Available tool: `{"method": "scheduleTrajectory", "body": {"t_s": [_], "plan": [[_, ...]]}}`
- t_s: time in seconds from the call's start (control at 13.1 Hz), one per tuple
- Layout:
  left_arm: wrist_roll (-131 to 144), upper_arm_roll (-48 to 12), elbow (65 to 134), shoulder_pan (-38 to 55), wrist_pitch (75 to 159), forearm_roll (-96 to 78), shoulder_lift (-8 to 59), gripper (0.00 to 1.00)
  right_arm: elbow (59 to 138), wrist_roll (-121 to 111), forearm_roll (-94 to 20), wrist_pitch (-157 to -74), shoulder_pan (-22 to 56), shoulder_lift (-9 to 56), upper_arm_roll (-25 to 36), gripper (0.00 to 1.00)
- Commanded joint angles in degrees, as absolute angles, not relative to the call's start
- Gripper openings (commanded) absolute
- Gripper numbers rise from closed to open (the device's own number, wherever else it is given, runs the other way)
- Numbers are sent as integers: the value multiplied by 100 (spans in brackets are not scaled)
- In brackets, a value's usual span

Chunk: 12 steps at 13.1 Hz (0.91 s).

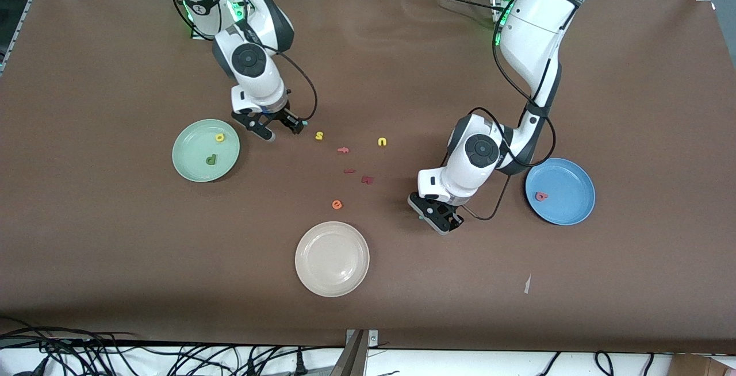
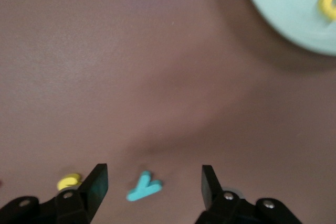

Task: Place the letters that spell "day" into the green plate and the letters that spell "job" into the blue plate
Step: 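Grasp the cyan y with the right gripper while the left gripper grasps the l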

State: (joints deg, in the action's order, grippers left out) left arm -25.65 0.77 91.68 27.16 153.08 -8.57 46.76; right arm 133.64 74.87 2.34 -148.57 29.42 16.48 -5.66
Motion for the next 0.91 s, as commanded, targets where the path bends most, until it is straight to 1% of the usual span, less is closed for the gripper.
{"method": "scheduleTrajectory", "body": {"t_s": [0.0,0.15,0.23,0.38,0.46,0.53,0.69,0.76,0.84], "plan": [[-2628,123,9009,2786,15389,-791,4851,65,13377,8672,228,-15336,3242,1942,-571,77],[-2619,132,9009,2821,15416,-791,4852,63,13377,8780,220,-15363,3296,2021,-571,69],[-2610,132,9009,2839,15416,-791,4852,58,13377,8850,220,-15424,3322,2056,-571,69],[-2610,132,9009,2874,15416,-791,4852,39,13377,8851,228,-15477,3322,2118,-571,65],[-2619,132,9000,2874,15416,-791,4852,30,13377,8851,220,-15495,3322,2162,-571,61],[-2619,132,9009,2874,15416,-791,4860,26,13377,8851,228,-15513,3322,2171,-563,58],[-2619,132,9009,2865,15416,-782,4852,20,13377,8851,237,-15513,3314,2223,-545,45],[-2619,132,9009,2865,15416,-765,4852,11,13360,8842,246,-15513,3313,2267,-545,37],[-2619,132,9009,2865,15416,-704,4852,7,13351,8842,255,-15513,3305,2268,-545,23]]}}
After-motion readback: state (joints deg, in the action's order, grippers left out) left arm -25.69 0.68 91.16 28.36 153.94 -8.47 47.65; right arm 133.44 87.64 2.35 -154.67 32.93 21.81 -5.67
